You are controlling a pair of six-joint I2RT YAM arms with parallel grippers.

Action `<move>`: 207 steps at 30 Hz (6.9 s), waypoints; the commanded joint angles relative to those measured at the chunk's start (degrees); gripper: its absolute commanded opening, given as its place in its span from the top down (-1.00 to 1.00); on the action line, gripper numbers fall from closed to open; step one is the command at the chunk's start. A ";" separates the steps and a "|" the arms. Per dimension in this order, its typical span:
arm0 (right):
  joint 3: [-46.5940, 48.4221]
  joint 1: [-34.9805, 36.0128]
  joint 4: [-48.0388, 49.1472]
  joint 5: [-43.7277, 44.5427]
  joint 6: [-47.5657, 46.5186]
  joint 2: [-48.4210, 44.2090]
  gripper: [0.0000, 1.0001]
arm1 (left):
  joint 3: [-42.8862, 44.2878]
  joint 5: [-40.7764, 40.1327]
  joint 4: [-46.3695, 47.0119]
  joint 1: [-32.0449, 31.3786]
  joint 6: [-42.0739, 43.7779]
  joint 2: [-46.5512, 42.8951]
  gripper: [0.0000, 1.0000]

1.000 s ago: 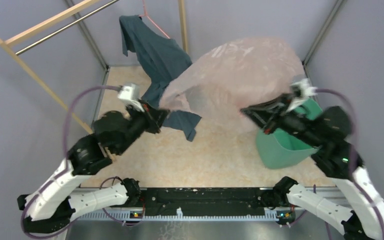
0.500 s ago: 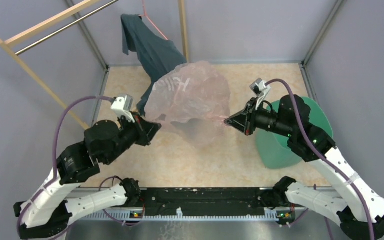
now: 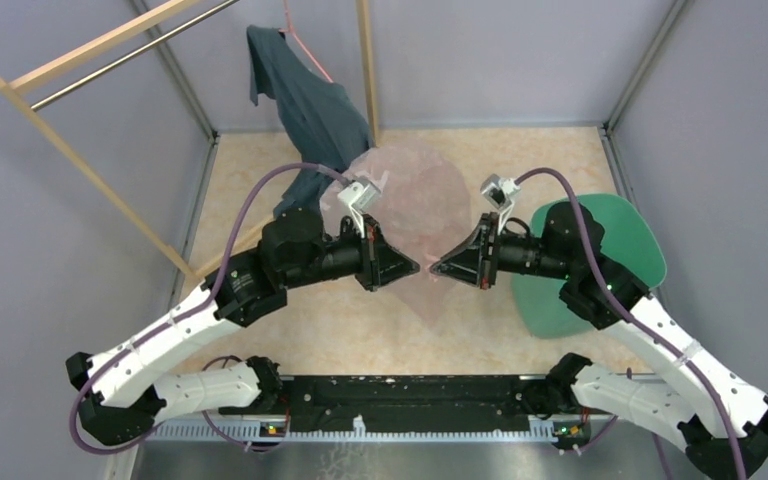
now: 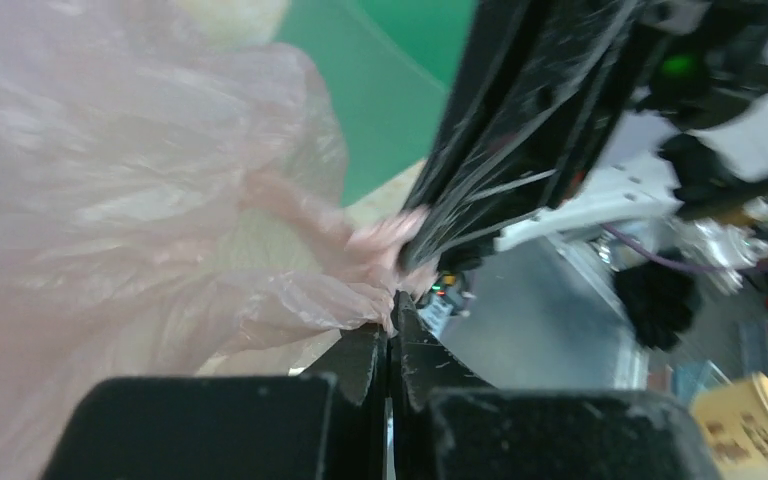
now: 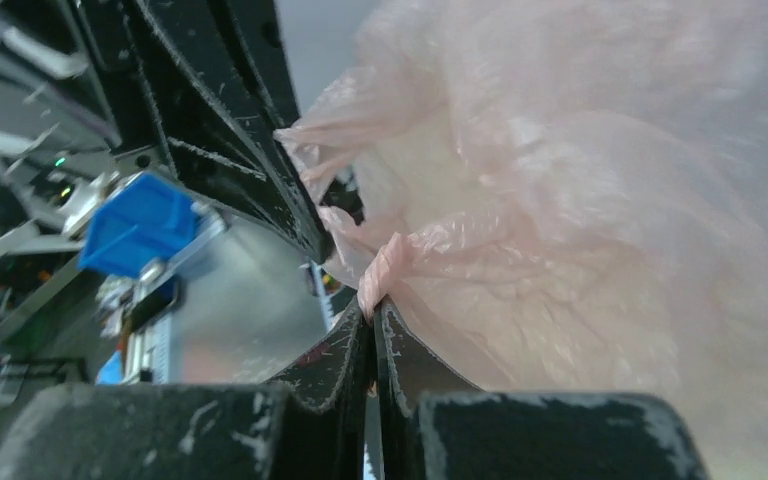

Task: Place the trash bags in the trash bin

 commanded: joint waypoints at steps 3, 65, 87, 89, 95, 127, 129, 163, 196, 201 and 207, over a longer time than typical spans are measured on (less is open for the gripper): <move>5.81 11.60 6.21 -6.82 -1.30 2.63 0.93 | 2.10 15.48 12.41 -3.40 0.61 -3.91 1.00; -4.28 9.93 -1.97 34.13 -8.57 -4.73 -0.97 | -0.26 -16.00 8.19 -1.59 -8.15 4.35 1.00; -14.75 17.92 33.42 38.84 -1.86 4.58 -0.97 | 1.57 -6.94 12.09 0.26 -10.21 9.13 1.00; -15.37 18.52 34.77 40.75 -1.66 5.45 -0.90 | 1.72 -6.76 12.50 0.26 -10.26 9.45 1.00; -15.49 19.97 36.28 43.55 -1.73 7.50 -0.59 | 2.06 -5.89 13.25 0.35 -10.78 10.37 1.00; 45.80 20.13 -13.83 71.18 -24.22 -11.51 1.00 | 14.61 -2.47 11.24 0.61 -5.94 18.46 -0.93; 47.08 20.13 -13.18 72.13 -25.43 -12.78 1.00 | 19.98 -2.86 11.13 -1.28 -5.27 25.11 -0.91; 46.78 20.13 -18.23 67.83 -26.78 -15.59 1.00 | 54.41 -37.90 -11.29 -14.95 2.41 59.89 0.76; 36.87 20.13 5.48 37.81 -11.28 5.64 1.00 | 13.01 -52.13 -21.87 -10.38 -11.69 16.45 1.00; 27.57 20.13 7.93 43.68 -9.33 0.95 1.00 | 10.60 -51.99 -18.83 -10.37 -12.04 14.11 1.00; 20.60 20.13 4.16 48.54 -8.56 -4.52 1.00 | 11.13 -51.30 -17.03 -10.37 -9.98 14.23 0.70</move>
